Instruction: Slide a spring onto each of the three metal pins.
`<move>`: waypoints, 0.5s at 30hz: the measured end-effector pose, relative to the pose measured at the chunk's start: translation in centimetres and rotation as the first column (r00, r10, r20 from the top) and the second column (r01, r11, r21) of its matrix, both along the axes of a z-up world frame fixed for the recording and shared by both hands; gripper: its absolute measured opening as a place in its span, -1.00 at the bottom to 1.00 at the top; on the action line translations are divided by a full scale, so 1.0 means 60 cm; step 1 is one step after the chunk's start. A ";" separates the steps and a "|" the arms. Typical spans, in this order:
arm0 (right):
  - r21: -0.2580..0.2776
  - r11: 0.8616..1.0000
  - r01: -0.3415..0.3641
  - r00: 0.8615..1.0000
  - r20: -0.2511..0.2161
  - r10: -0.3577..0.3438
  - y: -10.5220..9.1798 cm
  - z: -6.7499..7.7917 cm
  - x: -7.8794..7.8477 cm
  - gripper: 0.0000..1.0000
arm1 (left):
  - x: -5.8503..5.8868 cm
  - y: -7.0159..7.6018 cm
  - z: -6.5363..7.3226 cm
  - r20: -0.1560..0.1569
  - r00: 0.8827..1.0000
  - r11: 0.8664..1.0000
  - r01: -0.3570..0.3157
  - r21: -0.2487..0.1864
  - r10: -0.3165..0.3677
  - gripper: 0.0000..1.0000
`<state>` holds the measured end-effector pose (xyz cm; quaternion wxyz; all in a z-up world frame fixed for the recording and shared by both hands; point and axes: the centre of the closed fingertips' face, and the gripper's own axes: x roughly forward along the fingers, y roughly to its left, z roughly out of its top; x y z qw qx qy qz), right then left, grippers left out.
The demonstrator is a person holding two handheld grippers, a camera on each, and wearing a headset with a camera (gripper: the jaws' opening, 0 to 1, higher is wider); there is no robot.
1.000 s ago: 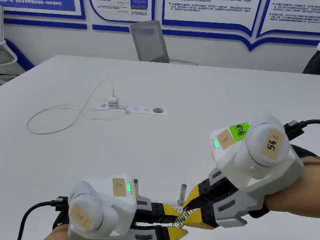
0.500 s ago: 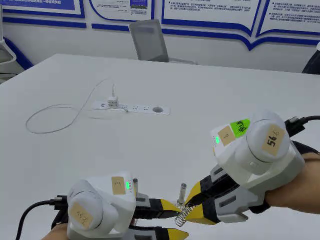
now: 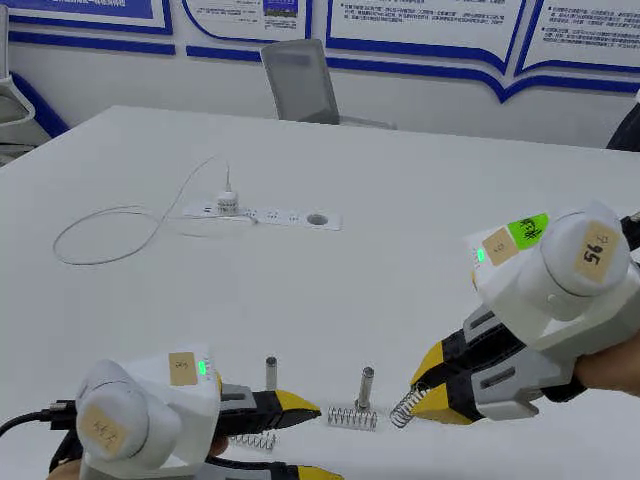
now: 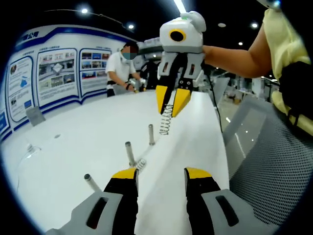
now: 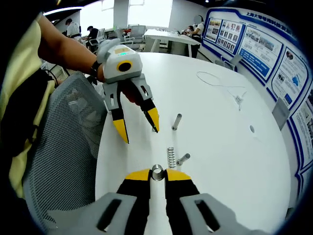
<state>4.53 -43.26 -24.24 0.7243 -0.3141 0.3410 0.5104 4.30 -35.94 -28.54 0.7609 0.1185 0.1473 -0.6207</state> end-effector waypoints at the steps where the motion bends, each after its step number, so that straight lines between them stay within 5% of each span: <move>1: -0.003 1.000 0.004 1.000 0.002 -0.004 -0.004 0.001 0.002 -0.76 | 0.001 0.004 -0.001 0.000 1.000 1.000 -0.007 0.001 0.007 -0.21; 15: -0.045 0.997 0.068 0.998 0.015 -0.068 -0.057 0.019 0.027 -0.76 | 0.039 0.062 0.006 -0.012 0.989 0.988 -0.150 -0.021 0.150 0.04</move>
